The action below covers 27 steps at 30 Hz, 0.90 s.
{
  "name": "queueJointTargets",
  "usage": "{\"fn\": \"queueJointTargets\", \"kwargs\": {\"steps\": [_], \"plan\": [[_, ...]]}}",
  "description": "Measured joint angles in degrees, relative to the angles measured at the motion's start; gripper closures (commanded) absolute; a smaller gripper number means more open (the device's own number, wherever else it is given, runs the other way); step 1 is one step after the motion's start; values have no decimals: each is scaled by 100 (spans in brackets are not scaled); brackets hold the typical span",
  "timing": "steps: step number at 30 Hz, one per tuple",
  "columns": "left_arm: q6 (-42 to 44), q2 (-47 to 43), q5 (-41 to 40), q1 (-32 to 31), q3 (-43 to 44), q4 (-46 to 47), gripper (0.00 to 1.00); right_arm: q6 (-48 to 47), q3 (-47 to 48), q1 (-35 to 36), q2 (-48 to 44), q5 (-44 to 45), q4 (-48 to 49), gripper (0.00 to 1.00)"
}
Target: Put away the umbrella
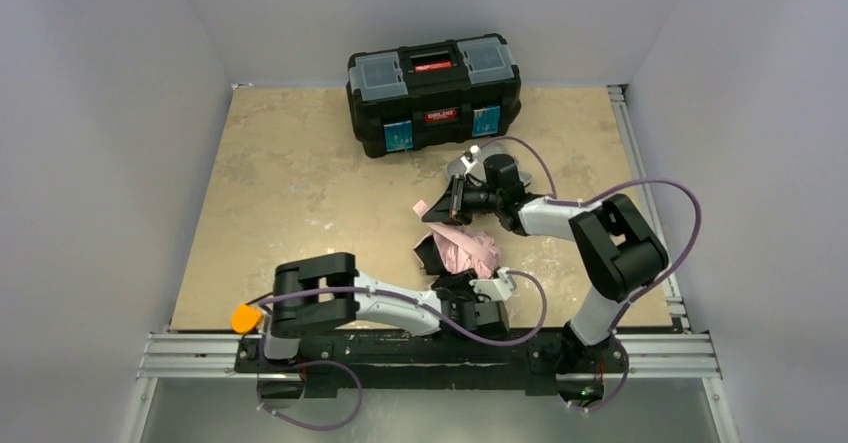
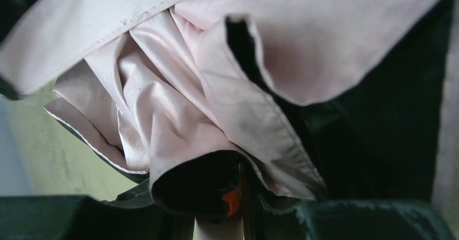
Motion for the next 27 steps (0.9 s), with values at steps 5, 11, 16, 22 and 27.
{"fn": "queueJointTargets", "kwargs": {"steps": [5, 11, 16, 22, 27], "plan": [[155, 686, -743, -310, 562, -516, 100, 160, -452, -15, 765, 11, 544, 100], [103, 1067, -896, -391, 1060, -1215, 65, 376, -1104, -63, 1178, 13, 1705, 100], [-59, 791, -570, -352, 1062, -1598, 41, 426, -1346, -72, 1215, 7, 2350, 100], [-400, -192, 811, 46, 651, -1978, 32, 415, -1469, -131, 1215, -2, 2509, 100], [-516, -1259, 1738, 575, 319, -2146, 25, 404, -1473, -133, 1215, 9, 2544, 100]]}}
